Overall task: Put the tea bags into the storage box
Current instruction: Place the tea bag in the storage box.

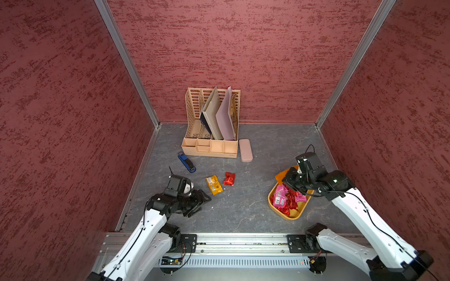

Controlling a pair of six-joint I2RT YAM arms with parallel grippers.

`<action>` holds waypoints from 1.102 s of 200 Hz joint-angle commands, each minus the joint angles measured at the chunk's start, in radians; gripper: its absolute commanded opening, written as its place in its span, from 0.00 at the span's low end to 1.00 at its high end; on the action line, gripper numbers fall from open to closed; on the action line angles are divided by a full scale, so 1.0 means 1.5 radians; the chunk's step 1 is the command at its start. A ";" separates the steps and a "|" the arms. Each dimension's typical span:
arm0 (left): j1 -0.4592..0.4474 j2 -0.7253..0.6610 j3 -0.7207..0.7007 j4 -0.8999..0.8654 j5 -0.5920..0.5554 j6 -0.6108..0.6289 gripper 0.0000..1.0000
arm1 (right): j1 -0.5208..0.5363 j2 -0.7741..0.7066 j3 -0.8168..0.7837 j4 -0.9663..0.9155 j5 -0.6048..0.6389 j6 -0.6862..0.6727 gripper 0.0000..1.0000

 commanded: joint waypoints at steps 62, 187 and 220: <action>-0.035 0.001 0.014 0.071 -0.045 -0.046 0.74 | -0.196 0.013 -0.121 0.150 -0.077 0.107 0.00; -0.021 0.001 0.005 0.084 -0.042 -0.022 0.74 | -0.217 0.047 -0.158 0.176 -0.066 0.108 0.20; -0.003 0.018 0.005 0.097 -0.019 -0.017 0.75 | -0.217 0.005 -0.130 0.109 -0.053 0.074 0.49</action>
